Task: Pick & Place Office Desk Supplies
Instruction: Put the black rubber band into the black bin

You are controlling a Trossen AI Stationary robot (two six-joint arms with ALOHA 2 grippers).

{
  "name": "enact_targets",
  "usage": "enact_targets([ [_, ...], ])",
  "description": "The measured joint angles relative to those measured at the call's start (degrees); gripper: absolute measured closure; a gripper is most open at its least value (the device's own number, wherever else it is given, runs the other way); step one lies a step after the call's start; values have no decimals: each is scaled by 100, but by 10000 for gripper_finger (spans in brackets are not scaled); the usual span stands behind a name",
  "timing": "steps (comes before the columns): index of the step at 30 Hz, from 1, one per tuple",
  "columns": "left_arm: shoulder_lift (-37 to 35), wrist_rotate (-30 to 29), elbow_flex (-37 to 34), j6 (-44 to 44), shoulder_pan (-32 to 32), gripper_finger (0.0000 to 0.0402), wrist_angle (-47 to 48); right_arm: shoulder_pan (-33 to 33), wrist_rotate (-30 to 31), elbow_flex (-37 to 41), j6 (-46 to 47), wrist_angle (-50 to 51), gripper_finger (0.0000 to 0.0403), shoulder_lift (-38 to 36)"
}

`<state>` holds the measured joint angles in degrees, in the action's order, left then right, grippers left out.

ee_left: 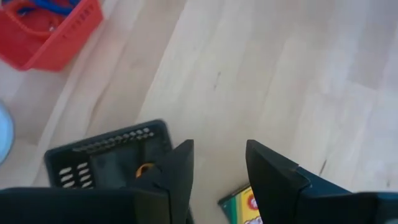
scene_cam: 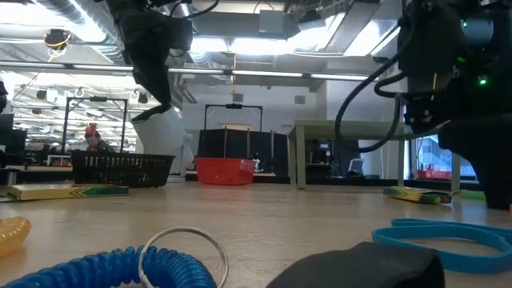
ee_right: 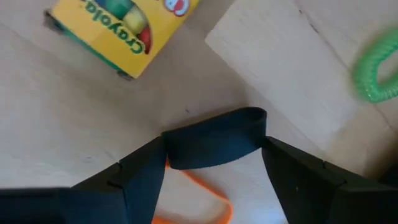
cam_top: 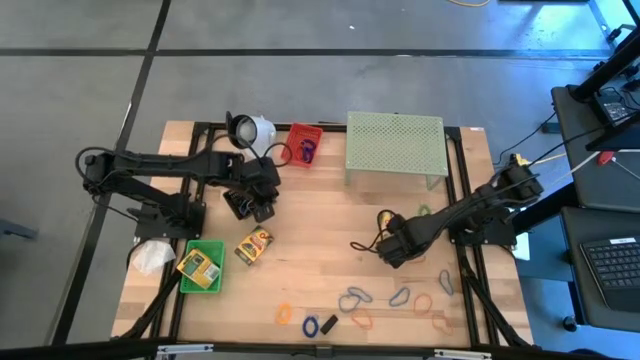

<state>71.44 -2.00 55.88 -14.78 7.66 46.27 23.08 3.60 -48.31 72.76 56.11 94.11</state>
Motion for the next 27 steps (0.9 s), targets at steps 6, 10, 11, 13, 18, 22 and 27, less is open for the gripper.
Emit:
enact_targets([
  [6,0,0,0,7,-261,269,-380,-76,-53,-16,-306,-96,200,96],
  [10,0,20,2,235,-444,274,-631,-102,-127,-16,-373,-100,264,90],
  [11,0,17,2,325,-478,275,-647,-104,-135,-16,-418,-100,282,90],
  [13,0,21,-11,429,-534,276,-669,-102,-138,-11,-487,-104,318,90],
  [18,0,15,-15,448,-577,273,-765,-104,-134,-5,-781,-34,392,88],
  [22,0,8,-15,495,-600,273,-829,-106,-102,-151,-918,38,381,-17],
  [27,20,7,-19,1061,-737,276,-1180,-103,138,-518,-1003,56,390,-329],
])
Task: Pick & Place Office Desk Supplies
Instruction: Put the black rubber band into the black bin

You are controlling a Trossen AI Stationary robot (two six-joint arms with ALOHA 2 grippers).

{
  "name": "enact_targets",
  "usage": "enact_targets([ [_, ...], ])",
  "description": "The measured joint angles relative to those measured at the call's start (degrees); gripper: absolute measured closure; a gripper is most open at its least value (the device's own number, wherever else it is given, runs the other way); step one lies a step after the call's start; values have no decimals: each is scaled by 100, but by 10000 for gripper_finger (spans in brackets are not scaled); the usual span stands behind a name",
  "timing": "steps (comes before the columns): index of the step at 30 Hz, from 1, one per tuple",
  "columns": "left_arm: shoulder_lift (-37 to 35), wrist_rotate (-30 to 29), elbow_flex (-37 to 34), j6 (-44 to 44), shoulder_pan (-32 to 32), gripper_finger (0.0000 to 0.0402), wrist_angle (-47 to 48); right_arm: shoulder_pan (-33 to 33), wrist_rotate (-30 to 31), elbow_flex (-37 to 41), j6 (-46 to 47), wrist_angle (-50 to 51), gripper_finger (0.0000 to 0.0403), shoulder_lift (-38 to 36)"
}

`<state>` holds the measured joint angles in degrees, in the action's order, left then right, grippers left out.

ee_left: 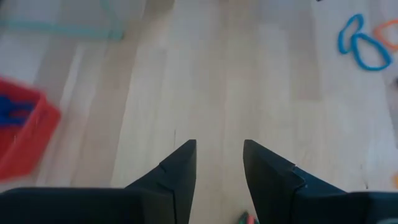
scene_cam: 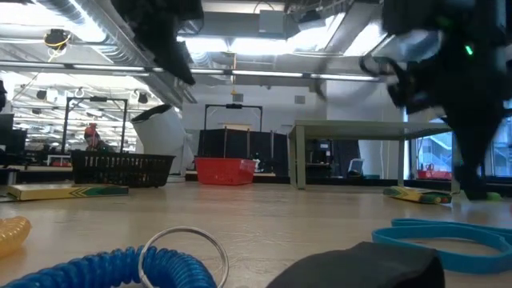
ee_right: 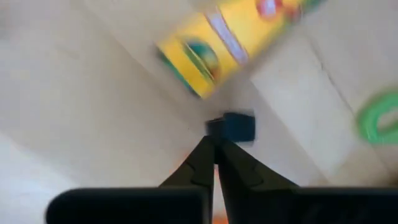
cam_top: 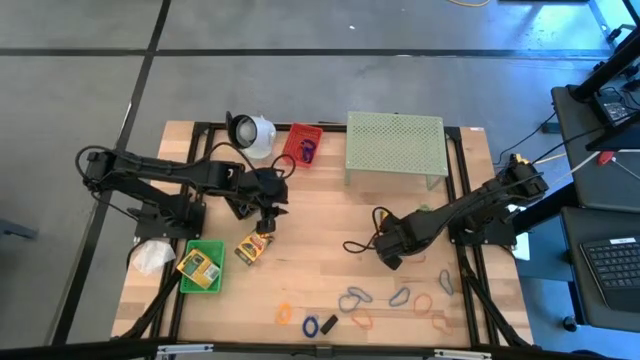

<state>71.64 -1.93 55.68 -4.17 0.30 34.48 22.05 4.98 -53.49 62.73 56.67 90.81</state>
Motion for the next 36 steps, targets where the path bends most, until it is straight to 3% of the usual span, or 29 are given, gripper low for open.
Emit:
enact_targets([
  [8,0,4,0,570,-432,275,-1162,56,1148,-1057,-834,-569,387,-213],
  [13,0,0,0,917,-783,257,-1586,1,1714,-1485,-2149,-1878,390,-213],
  [20,125,-23,-3,1472,-1309,213,-2494,-125,1701,-1594,-4055,-4008,391,-215],
  [29,473,-1050,0,2042,-1670,182,-3447,-202,1353,-1594,-5303,-4902,391,-215],
  [36,757,-1758,-5,1911,-1658,196,-3523,-204,1347,-1594,-5633,-5091,392,-215],
])
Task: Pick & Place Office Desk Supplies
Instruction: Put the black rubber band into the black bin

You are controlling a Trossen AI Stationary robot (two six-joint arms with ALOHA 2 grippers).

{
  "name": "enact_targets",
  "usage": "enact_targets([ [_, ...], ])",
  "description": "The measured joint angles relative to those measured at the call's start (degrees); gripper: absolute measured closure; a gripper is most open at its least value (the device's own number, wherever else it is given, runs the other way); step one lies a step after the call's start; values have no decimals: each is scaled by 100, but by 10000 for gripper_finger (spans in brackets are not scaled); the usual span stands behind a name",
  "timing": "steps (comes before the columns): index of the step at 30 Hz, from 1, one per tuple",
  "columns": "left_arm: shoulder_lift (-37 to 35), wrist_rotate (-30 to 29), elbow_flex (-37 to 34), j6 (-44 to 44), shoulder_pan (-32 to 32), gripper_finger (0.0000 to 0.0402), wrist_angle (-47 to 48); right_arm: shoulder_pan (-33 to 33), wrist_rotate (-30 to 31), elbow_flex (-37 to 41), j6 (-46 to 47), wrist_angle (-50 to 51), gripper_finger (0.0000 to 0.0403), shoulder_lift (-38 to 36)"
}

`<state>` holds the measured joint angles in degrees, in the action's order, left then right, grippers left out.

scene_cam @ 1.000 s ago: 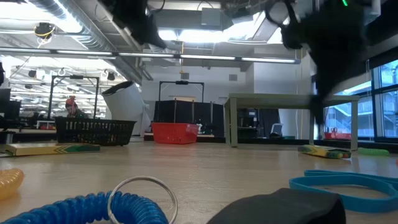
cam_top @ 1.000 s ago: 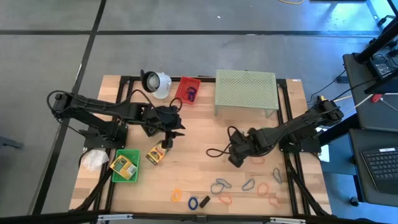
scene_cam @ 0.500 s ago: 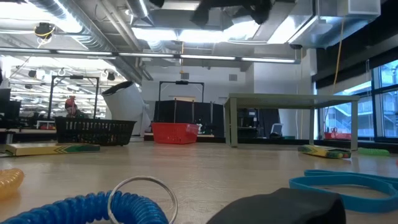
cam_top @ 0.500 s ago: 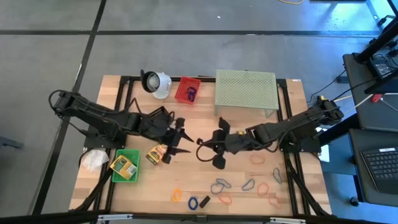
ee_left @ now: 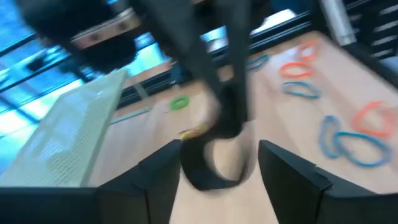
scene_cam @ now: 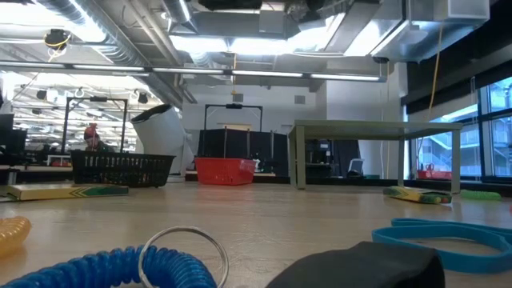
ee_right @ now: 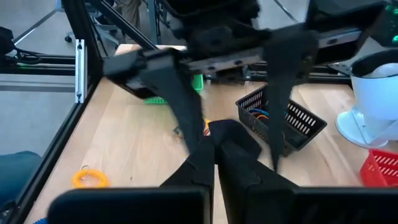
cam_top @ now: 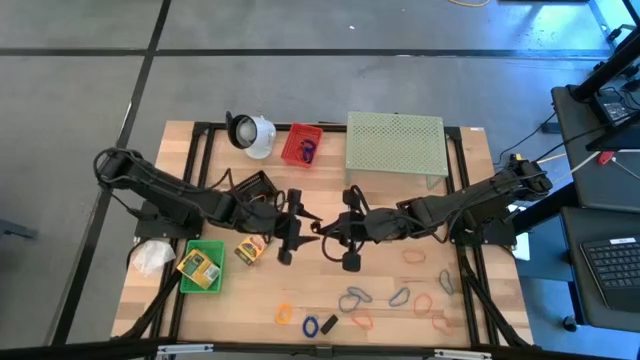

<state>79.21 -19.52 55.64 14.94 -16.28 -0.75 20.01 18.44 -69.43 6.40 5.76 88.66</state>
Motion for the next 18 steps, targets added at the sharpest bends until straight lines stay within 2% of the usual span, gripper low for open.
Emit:
enact_targets([
  [3,23,-372,0,-85,-26,236,14,0,1,0,-91,-19,392,0],
  [9,34,-387,0,-88,-30,373,-24,-9,16,0,-56,6,383,0],
  [10,34,-384,0,-117,-30,386,-24,-9,17,0,-43,39,378,0],
  [14,34,-384,0,-413,-30,398,4,-20,17,0,123,222,346,0],
  [18,6,-415,0,-1107,7,398,338,-71,1,0,366,541,292,-88],
])
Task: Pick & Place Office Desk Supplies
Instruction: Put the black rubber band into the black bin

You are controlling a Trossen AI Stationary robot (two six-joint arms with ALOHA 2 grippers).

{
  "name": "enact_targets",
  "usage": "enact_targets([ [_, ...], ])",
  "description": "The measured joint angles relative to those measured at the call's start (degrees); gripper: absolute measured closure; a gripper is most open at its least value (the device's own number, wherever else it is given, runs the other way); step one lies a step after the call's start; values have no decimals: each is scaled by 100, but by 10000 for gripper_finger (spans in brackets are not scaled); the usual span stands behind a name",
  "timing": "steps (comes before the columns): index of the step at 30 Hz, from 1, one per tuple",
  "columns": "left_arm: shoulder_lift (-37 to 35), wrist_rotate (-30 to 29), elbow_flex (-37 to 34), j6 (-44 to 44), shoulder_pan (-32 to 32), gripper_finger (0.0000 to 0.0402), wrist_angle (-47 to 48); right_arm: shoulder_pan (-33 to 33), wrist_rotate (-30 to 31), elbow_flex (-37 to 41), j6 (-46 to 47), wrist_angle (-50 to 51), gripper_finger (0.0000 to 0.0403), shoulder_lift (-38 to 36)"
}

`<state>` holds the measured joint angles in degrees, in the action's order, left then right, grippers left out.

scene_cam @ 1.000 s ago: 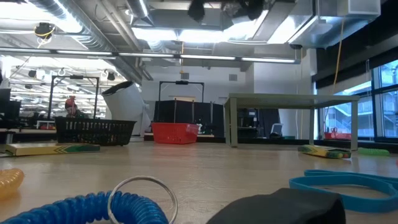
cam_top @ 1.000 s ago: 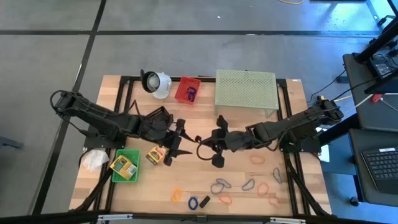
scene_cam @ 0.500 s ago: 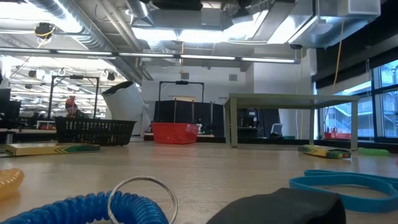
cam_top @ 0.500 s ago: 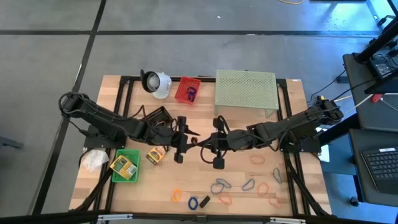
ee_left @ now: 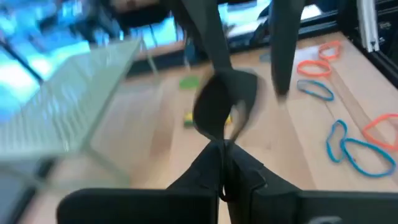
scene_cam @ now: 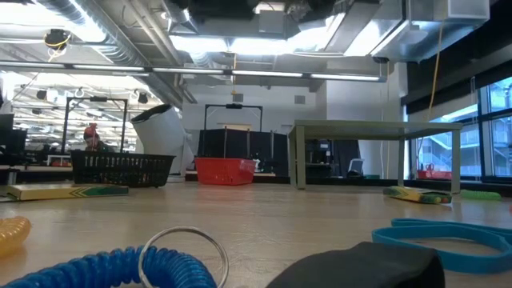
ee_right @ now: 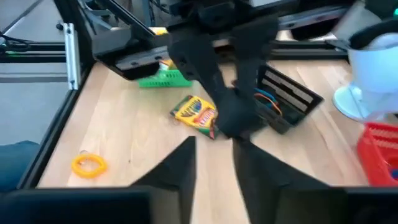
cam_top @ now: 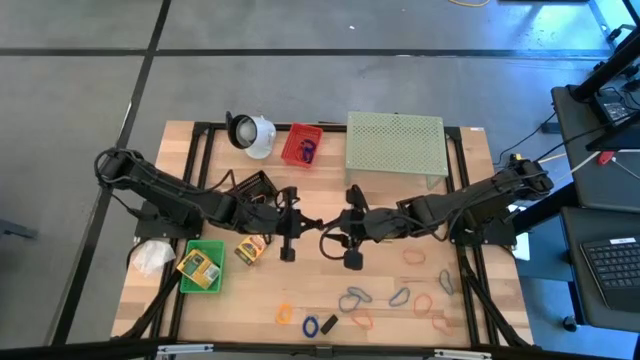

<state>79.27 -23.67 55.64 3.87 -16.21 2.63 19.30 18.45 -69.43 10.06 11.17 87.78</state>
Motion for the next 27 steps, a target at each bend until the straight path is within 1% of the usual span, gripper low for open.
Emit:
enact_targets([
  [3,-121,-23,0,-655,120,399,676,-48,16,0,134,431,245,-184],
  [5,-245,-24,0,-896,219,399,1364,-66,16,0,151,777,217,-318],
  [8,-474,-22,0,-1224,412,398,2311,-89,16,0,179,1412,187,-543],
  [12,-672,-148,0,-1863,794,399,3780,-137,93,0,679,2322,171,-698],
  [15,-733,-199,0,-2230,1150,399,4689,-152,289,-1,1022,3078,172,-709],
  [17,-722,-166,-2,-2342,1377,399,5185,-152,295,2,1178,3576,176,-702],
  [19,-728,-167,-35,-2364,1609,399,5397,-150,276,9,1285,4019,181,-679],
  [21,-730,-18,-203,-2366,1846,399,5436,-150,272,88,1455,4342,186,-670],
  [24,-799,377,-607,-2294,2217,399,5343,-150,272,337,1727,4425,192,-670],
  [27,-801,568,-1033,-2276,2502,398,5036,-150,215,697,1957,4411,192,-669],
])
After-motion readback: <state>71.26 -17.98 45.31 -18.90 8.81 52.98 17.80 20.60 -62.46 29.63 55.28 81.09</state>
